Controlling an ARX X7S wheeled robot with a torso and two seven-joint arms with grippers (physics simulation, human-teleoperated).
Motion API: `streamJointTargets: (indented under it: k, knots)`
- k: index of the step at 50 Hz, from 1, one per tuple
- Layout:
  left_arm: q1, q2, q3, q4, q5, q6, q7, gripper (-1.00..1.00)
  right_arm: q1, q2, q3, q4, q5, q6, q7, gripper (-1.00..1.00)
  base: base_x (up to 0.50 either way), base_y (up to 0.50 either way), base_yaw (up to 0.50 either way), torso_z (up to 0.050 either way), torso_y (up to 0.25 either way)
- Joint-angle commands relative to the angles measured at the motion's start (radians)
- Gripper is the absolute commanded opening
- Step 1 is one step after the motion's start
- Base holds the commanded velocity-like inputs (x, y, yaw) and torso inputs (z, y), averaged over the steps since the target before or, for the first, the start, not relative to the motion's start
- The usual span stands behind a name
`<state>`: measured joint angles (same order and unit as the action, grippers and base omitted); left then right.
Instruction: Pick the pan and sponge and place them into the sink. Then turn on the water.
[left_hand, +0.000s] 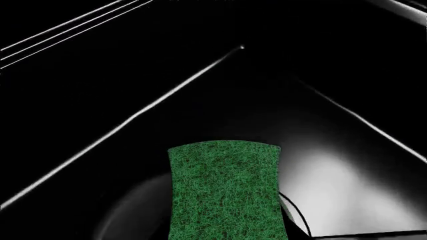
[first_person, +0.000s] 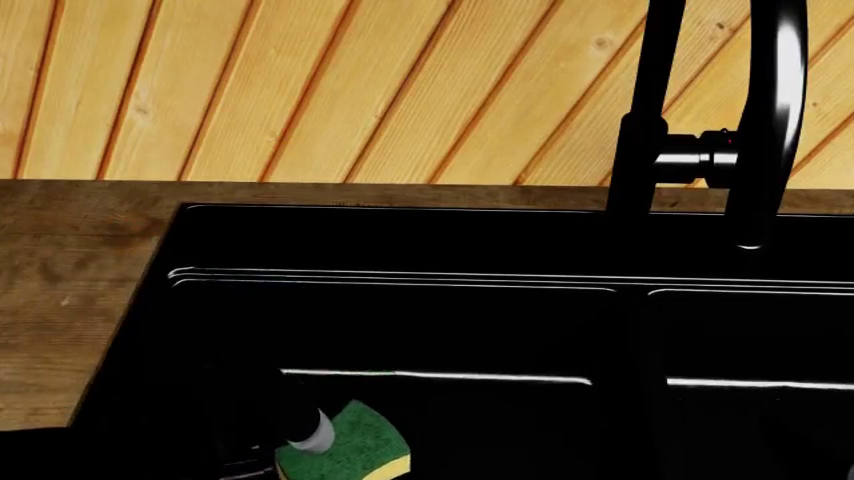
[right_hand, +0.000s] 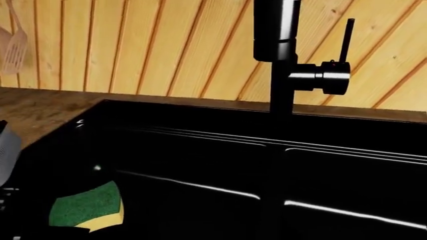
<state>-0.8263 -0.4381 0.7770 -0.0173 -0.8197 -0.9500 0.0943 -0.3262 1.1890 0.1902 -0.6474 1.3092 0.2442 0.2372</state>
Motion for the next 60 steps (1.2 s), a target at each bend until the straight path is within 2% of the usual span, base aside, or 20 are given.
streamJointTargets:
  k: [1,3,4,17,26,36,38,39,41,43,44,45,46,56,60]
  knots:
    - [0.029,0.001,0.02,-0.044,0.007,0.024,0.008,-1.0,0.003,-0.013,-0.013,0.013,-0.003,0.002,-0.005,1.0,0.0,0.0,0.0,0.0,0.0]
    - [0.031,-0.002,0.017,-0.048,0.007,0.028,0.01,-1.0,0.018,-0.013,-0.026,0.014,-0.001,0.007,-0.002,1.0,0.0,0.0,0.0,0.0,0.0]
    - [0.03,0.002,0.018,-0.052,0.008,0.027,0.009,1.0,0.031,-0.014,-0.038,0.017,-0.003,0.011,-0.002,1.0,0.0,0.0,0.0,0.0,0.0]
    - [0.022,0.002,0.022,-0.057,0.007,0.024,0.01,1.0,0.067,-0.044,-0.088,0.041,-0.021,0.018,-0.017,1.0,0.0,0.0,0.0,0.0,0.0]
    - [0.004,-0.03,-0.033,0.075,-0.038,0.003,-0.044,1.0,0.121,-0.06,-0.106,0.06,-0.02,0.025,0.004,1.0,0.0,0.0,0.0,0.0,0.0]
    - [-0.01,-0.109,-0.191,0.244,-0.163,-0.052,-0.172,1.0,0.181,-0.063,-0.123,0.041,-0.089,0.038,0.079,1.0,0.0,0.0,0.0,0.0,0.0]
    - [0.009,-0.134,-0.239,0.283,-0.193,-0.047,-0.208,1.0,0.184,-0.074,-0.108,0.043,-0.097,0.025,0.102,1.0,0.0,0.0,0.0,0.0,0.0]
    - [0.016,-0.15,-0.254,0.303,-0.205,-0.058,-0.231,1.0,0.192,-0.085,-0.1,0.069,-0.038,0.03,0.124,1.0,0.0,0.0,0.0,0.0,0.0]
    - [0.044,-0.164,-0.34,0.318,-0.233,-0.026,-0.307,1.0,0.194,-0.095,-0.099,0.061,-0.06,0.014,0.1,1.0,0.0,0.0,0.0,0.0,0.0]
    - [0.064,-0.184,-0.352,0.352,-0.245,-0.033,-0.331,1.0,0.201,-0.115,-0.091,0.059,-0.076,-0.003,0.119,1.0,0.0,0.0,0.0,0.0,0.0]
    - [0.09,-0.198,-0.389,0.383,-0.266,-0.025,-0.37,1.0,0.214,-0.119,-0.102,0.063,-0.085,0.004,0.135,1.0,0.0,0.0,0.0,0.0,0.0]
    - [0.24,-0.24,-0.539,0.527,-0.307,0.053,-0.52,1.0,0.242,-0.113,-0.128,0.048,-0.165,0.015,0.16,1.0,0.0,0.0,0.0,0.0,0.0]
    - [0.263,-0.252,-0.579,0.538,-0.307,0.064,-0.572,1.0,0.241,-0.124,-0.124,0.052,-0.154,0.01,0.166,1.0,0.0,0.0,0.0,0.0,0.0]
    - [0.396,-0.277,-0.656,0.591,-0.269,0.165,-0.584,1.0,0.239,-0.143,-0.126,0.059,-0.204,0.0,0.182,1.0,0.0,0.0,0.0,0.0,0.0]
    - [0.4,-0.266,-0.652,0.594,-0.252,0.178,-0.591,1.0,0.265,-0.142,-0.139,0.056,-0.209,0.012,0.192,1.0,0.0,0.0,0.0,0.0,0.0]
